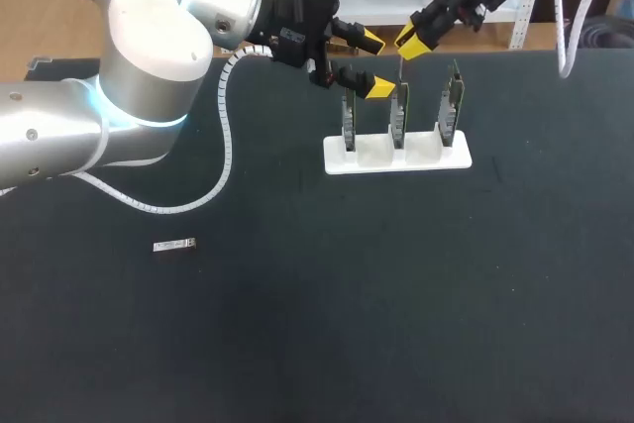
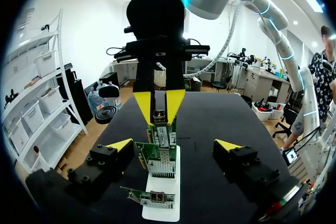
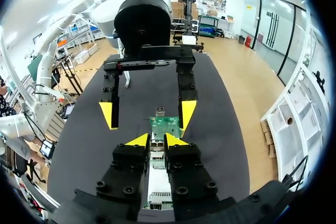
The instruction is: Pick up the optical module with the left hand, and insert it into the network port with the right hand.
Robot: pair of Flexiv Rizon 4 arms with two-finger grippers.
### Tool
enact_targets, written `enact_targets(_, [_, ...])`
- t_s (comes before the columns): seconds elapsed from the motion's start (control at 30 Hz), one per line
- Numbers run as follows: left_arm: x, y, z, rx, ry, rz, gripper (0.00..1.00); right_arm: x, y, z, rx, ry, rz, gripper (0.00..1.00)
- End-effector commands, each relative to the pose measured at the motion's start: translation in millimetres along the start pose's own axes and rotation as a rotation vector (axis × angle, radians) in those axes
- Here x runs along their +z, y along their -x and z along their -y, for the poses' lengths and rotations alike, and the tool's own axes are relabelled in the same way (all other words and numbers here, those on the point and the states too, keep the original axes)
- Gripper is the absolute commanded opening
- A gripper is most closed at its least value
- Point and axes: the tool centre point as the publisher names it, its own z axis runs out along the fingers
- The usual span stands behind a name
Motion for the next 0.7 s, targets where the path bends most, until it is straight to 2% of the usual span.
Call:
enact_targets(0.03, [0.6, 1.1, -1.3, -0.002, -0.002, -0.006, 1.0, 1.6, -0.2, -1.7, 0.001, -0.004, -0.009, 0.0])
enact_targets(0.7, [0.6, 1.1, -1.3, -0.002, -0.002, -0.006, 1.0, 1.6, -3.4, -2.0, 0.002, -0.023, -0.018, 0.0])
